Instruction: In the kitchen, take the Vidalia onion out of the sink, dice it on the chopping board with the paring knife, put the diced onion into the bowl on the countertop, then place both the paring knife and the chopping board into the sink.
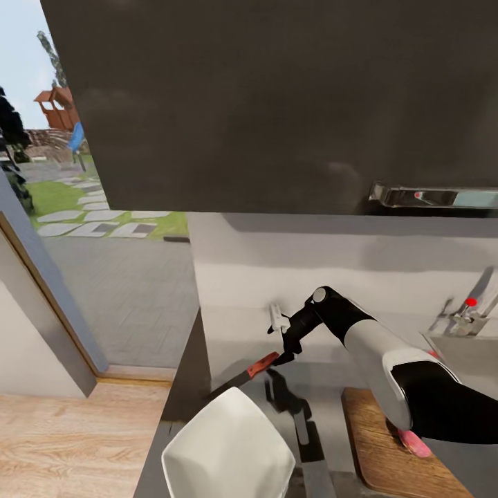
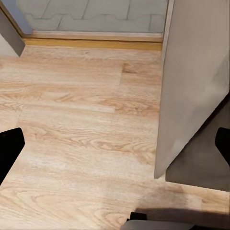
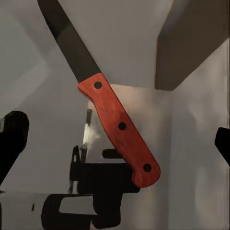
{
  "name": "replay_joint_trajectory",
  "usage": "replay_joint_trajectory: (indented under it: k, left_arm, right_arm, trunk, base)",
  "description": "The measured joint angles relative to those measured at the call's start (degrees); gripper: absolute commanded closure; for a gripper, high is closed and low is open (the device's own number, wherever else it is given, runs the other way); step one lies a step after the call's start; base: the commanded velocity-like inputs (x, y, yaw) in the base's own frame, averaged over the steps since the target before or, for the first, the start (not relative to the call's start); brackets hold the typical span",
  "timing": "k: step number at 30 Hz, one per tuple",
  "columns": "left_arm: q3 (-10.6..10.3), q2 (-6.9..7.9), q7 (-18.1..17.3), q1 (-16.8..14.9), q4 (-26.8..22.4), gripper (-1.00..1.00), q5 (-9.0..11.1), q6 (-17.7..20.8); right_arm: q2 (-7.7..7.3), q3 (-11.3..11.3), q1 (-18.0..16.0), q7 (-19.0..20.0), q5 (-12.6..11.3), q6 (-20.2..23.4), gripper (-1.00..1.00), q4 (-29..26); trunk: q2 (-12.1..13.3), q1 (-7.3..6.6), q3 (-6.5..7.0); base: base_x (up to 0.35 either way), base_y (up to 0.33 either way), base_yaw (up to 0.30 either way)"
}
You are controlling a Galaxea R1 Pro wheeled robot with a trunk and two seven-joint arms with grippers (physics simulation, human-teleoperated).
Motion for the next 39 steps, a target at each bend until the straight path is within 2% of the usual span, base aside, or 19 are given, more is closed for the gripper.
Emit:
replay_joint_trajectory:
  k: [27, 35, 39]
  left_arm:
    - [0.0, -0.02, 0.0, 0.0, 0.0, -1.0, 0.0, 0.0]
    - [0.0, 0.0, 0.0, 0.0, 0.0, -1.0, 0.0, 0.0]
    - [0.0, -0.03, 0.0, 0.0, 0.0, -1.0, 0.0, 0.0]
  right_arm:
    - [0.48, 0.1, 0.0, 0.0, 0.0, -0.2, -1.0, 1.1]
    - [0.73, 0.1, 0.0, 0.2, -0.1, -3.4, -1.0, 2.5]
    - [0.89, 0.1, 0.0, 0.2, 0.0, -3.7, -1.0, 2.9]
  trunk:
    - [0.0, 0.01, -2.47]
    - [0.0, 0.01, -2.58]
    - [0.0, 0.01, -2.58]
  base:
    - [0.011, 0.0, 0.0]
    - [0.0, 0.0, 0.0]
    - [0.0, 0.0, 0.0]
